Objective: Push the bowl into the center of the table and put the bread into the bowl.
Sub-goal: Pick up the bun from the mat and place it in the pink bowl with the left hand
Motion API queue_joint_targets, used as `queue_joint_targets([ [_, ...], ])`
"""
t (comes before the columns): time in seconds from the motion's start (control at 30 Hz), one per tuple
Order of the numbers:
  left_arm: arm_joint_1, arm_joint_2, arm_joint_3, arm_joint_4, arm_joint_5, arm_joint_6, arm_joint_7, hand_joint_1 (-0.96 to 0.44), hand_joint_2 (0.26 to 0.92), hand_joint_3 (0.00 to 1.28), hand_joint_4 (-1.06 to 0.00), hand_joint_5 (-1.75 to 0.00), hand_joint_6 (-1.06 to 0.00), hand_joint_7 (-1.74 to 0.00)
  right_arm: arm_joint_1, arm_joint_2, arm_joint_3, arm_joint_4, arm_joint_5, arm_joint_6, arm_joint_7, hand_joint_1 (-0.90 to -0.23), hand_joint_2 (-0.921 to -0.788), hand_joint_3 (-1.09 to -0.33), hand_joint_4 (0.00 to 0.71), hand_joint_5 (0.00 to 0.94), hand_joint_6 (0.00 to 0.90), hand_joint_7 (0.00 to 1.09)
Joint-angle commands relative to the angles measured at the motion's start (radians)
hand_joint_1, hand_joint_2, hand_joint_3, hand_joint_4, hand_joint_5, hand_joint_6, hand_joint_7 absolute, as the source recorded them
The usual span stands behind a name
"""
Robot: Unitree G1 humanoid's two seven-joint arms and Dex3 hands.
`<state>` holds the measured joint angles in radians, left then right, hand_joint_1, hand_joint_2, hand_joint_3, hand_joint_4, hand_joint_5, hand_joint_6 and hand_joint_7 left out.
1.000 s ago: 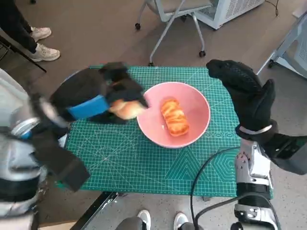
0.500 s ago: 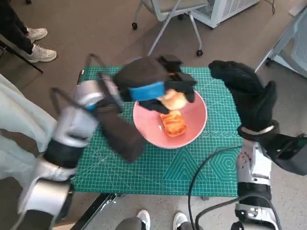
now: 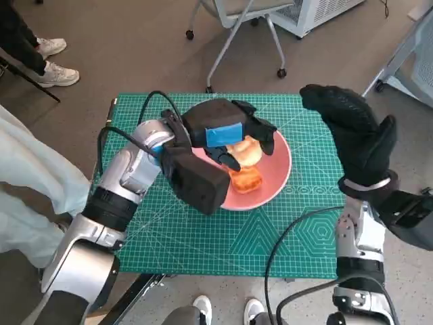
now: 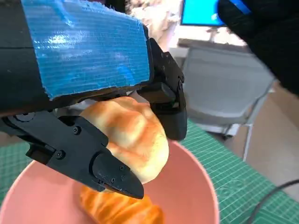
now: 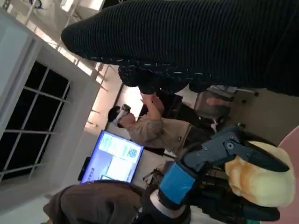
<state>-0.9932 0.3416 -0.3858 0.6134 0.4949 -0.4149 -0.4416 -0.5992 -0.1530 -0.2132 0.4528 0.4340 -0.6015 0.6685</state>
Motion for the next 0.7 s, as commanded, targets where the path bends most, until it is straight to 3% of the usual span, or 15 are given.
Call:
queue_joint_targets([
  [0.03, 0.029, 0.000, 0.008, -0.021, -0.013, 0.046, -0.015, -0.22, 0.874, 0.01, -0.34, -0.05, -0.47, -0.06, 0.018, 0.003, -0.004, 0.021, 0.000, -0.001, -0.002, -0.674, -0.921, -0.688, 0.181, 0.003, 0.061, 0.47],
  [0.17, 0.053, 0.003, 0.040, -0.022, -0.060, 0.024, 0.000, -0.34, 0.872, 0.01, -0.22, -0.01, -0.37, -0.01, 0.014, 0.007, -0.002, 0.023, -0.012, -0.009, -0.016, -0.674, -0.921, -0.687, 0.182, 0.003, 0.064, 0.47],
  [0.37, 0.091, 0.009, 0.097, -0.020, -0.108, -0.081, 0.091, -0.44, 0.873, 0.00, -0.17, 0.00, -0.32, 0.00, 0.011, 0.011, 0.006, 0.015, -0.019, -0.002, -0.028, -0.674, -0.921, -0.689, 0.181, 0.002, 0.067, 0.46],
  [0.5, 0.123, -0.006, 0.166, -0.024, -0.239, -0.122, 0.062, -0.46, 0.880, 0.01, -0.14, 0.00, -0.29, 0.00, 0.008, 0.012, 0.010, 0.013, -0.019, 0.003, -0.032, -0.674, -0.921, -0.691, 0.180, 0.001, 0.066, 0.46],
  [0.7, 0.212, -0.043, 0.279, -0.128, -0.480, -0.099, 0.009, -0.51, 0.914, 0.08, -0.06, 0.00, -0.23, 0.00, -0.002, 0.010, 0.013, 0.016, -0.017, 0.003, -0.033, -0.674, -0.921, -0.694, 0.179, 0.000, 0.066, 0.46],
])
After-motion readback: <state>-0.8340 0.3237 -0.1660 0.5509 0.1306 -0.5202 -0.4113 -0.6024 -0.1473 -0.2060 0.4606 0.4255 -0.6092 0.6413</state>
